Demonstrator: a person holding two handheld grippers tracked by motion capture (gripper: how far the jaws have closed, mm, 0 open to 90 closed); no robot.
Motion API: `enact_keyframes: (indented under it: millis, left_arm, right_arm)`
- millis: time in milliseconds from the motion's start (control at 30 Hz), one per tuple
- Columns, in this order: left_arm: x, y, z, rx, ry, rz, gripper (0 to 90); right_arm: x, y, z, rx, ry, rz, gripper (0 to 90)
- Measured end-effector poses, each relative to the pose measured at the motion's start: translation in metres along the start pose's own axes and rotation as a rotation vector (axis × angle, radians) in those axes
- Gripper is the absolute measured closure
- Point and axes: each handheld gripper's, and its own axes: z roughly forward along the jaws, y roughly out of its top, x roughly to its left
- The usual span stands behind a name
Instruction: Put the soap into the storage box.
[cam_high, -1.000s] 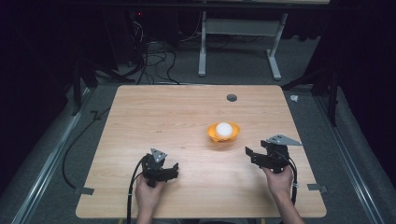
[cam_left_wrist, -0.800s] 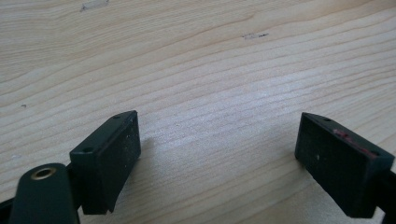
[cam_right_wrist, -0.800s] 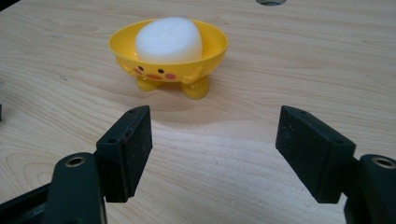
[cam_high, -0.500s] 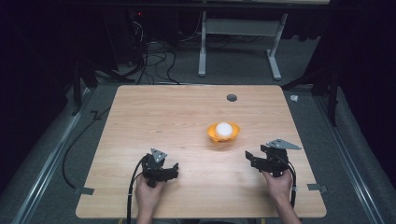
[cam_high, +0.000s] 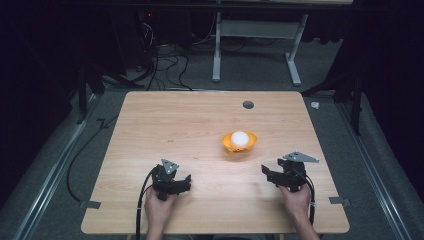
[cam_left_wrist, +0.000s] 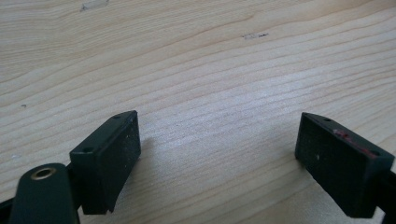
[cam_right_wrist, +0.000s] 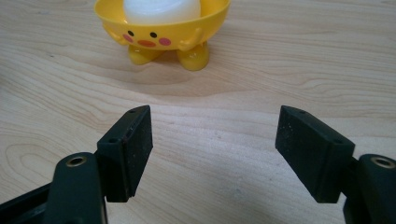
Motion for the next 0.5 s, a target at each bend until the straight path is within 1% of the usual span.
enact_keyframes:
  millis: [267,333,500]
  left_arm:
    - [0.0,0.0,0.0,0.0,0.0,0.0,14.6]
    - [0.0,0.0,0.0,0.0,0.0,0.0,14.6]
    - [0.0,0.0,0.0,0.0,0.0,0.0,14.6]
  right_arm:
    - [-0.0001,-0.006,0.0042,0.013,-0.005,-0.003,28.4]
    - [-0.0001,-0.0071,0.0049,0.017,-0.008,-0.012,28.4]
    - [0.0009,-0.0105,0.0071,0.029,-0.017,-0.02,28.4]
